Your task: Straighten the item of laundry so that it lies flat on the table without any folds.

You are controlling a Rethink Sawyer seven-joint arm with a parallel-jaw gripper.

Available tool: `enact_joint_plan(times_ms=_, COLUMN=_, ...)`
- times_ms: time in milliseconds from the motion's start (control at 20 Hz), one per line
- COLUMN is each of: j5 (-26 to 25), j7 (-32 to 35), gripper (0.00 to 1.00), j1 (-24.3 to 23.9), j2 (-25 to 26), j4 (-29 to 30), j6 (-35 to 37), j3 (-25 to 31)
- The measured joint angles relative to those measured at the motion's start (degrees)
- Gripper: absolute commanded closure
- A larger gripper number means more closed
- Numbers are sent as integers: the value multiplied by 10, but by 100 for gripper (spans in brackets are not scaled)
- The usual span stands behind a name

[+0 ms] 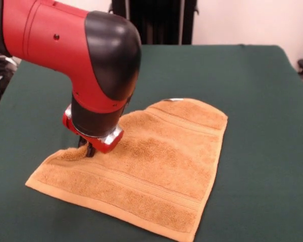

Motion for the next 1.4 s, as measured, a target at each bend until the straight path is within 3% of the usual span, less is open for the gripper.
enact_joint_plan(times_ms=700, j5=1, j7=0, gripper=100, j1=33, j2=38, j4=-61, j6=-18, j3=-54)
enact_joint_plan(times_ms=1400, j5=0, j7=52, gripper=100, j1=35, j2=107, j4=-195, j6=-53, j3=-93)
